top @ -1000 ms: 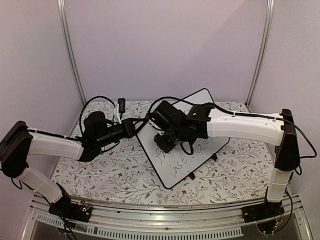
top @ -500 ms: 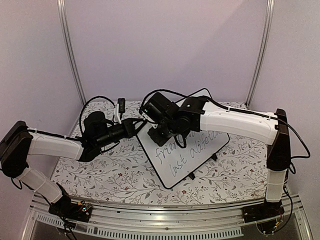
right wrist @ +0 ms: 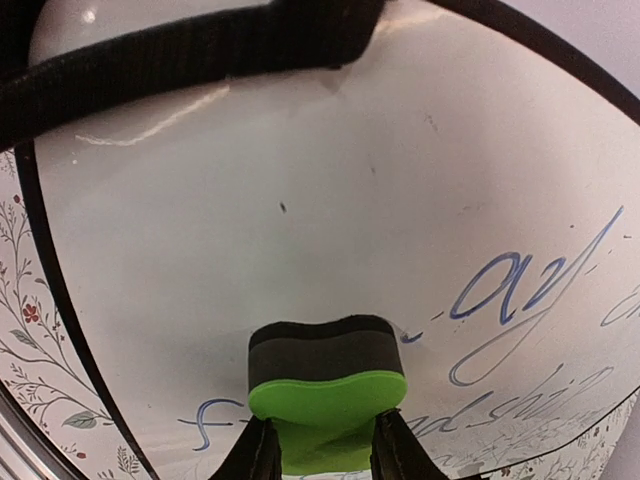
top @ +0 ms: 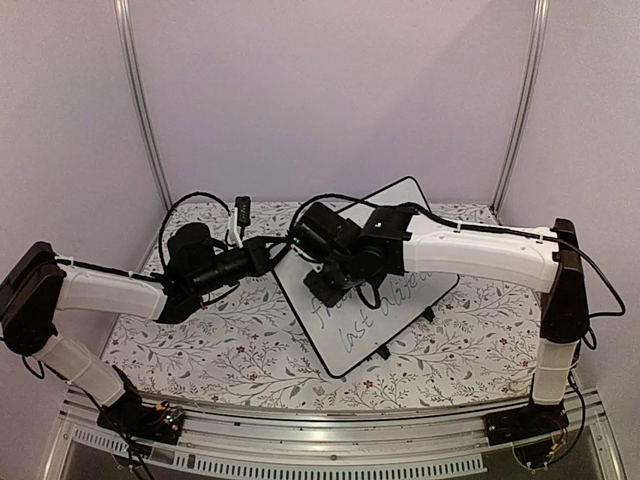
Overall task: Erase the whiteboard
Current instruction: Erase the whiteboard at the center of the board.
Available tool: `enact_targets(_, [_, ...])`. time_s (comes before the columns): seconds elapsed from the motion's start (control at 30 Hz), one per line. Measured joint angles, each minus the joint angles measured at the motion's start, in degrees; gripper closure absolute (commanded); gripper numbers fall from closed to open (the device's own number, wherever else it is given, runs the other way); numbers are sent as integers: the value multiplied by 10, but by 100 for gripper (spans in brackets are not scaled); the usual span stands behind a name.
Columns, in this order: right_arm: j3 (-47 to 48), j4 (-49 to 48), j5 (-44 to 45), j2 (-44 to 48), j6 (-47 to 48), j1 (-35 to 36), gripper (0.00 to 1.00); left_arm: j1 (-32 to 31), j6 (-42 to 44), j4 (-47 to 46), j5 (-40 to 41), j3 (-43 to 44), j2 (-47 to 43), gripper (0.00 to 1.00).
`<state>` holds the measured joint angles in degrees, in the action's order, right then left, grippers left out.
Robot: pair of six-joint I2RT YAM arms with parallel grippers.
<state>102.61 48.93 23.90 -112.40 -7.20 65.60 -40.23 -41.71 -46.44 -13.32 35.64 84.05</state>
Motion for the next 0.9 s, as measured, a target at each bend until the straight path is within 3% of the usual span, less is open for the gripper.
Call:
enact_targets(0.53, [19, -13, 32, -3, 5, 0, 70, 0, 1, -6, -5, 0, 2, 100])
enact_targets(0.9, [-116, -203, 52, 97, 45, -18, 69, -1, 2, -14, -11, 0, 3, 100])
